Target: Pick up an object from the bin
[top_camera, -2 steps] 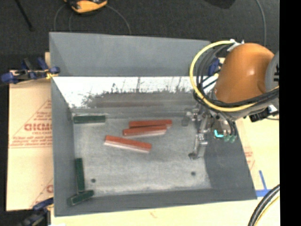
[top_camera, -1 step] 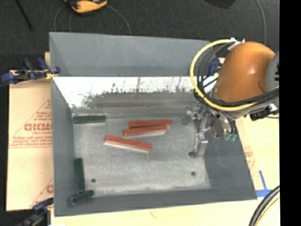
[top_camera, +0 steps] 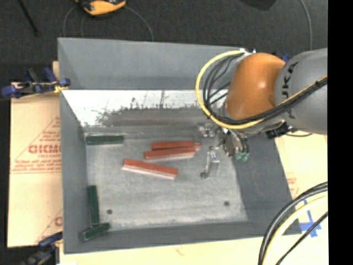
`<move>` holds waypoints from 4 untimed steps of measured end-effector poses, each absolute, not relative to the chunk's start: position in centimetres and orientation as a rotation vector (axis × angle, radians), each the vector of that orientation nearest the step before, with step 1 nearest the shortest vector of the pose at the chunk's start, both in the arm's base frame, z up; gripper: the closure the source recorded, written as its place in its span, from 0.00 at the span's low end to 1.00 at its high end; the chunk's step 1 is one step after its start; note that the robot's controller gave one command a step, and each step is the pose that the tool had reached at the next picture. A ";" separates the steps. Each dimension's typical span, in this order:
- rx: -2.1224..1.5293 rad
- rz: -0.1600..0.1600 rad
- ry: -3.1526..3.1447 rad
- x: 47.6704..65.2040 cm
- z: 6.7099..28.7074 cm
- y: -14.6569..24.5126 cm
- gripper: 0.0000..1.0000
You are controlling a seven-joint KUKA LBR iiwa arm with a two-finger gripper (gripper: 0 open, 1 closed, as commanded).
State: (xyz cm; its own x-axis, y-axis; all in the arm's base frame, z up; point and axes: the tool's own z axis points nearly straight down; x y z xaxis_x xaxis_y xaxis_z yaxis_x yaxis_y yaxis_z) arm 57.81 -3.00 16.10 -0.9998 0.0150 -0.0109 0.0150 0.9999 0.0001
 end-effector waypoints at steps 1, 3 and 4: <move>0.079 0.001 3.143 60.8 14.8 -1.0 0.00; 0.067 0.001 3.135 63.6 9.2 1.1 0.00; -0.084 -0.003 3.133 64.3 7.4 1.7 1.00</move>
Offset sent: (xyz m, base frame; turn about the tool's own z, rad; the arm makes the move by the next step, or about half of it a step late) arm 0.0650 0.0424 -0.0435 -0.1423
